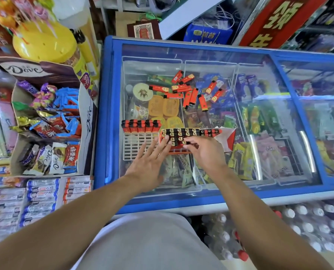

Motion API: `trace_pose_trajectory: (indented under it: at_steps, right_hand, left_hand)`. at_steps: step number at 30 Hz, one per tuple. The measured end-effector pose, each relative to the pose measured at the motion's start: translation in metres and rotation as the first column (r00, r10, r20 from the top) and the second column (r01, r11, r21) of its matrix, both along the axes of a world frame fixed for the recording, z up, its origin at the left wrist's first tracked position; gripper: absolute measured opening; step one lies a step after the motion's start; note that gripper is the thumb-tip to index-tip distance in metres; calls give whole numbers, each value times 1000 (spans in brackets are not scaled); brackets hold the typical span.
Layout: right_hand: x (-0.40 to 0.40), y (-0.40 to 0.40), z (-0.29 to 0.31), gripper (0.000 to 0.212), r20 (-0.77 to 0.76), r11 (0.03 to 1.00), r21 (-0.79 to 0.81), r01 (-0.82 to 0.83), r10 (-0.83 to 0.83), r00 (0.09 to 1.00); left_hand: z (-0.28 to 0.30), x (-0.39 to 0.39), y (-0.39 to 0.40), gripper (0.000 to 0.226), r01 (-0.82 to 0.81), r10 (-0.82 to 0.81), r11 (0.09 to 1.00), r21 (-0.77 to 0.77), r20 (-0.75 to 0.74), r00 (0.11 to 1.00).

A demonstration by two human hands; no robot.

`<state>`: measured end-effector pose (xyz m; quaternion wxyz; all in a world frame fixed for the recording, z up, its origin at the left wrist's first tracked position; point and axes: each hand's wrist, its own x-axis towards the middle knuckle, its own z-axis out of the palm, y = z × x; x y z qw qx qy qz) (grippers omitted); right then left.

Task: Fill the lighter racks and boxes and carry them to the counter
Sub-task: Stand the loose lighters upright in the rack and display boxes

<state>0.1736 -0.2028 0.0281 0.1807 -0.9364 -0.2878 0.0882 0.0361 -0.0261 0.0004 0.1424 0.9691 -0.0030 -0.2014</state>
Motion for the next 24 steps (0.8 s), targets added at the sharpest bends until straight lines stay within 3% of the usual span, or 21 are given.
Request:
trace_pose_trajectory:
  at_steps: [8, 15, 19, 24]
  right_hand:
    - [0, -9, -11, 24, 118, 996, 83, -43, 33, 992]
    - [8, -9, -7, 23, 11, 968, 245, -61, 60, 998]
    - [45, -6, 10, 18, -72, 938, 330, 104, -84, 994]
    - [153, 15, -7, 29, -256, 921, 112, 372, -335, 907]
  left_hand:
    - [-3, -3, 0, 102, -31, 32, 999, -34, 46, 998]
    - [-14, -2, -5, 105, -48, 48, 999, -4, 123, 991]
    - [-12, 2, -13, 97, -10, -5, 997, 76, 187, 982]
    - [1, 32, -27, 97, 39, -61, 989, 144, 155, 986]
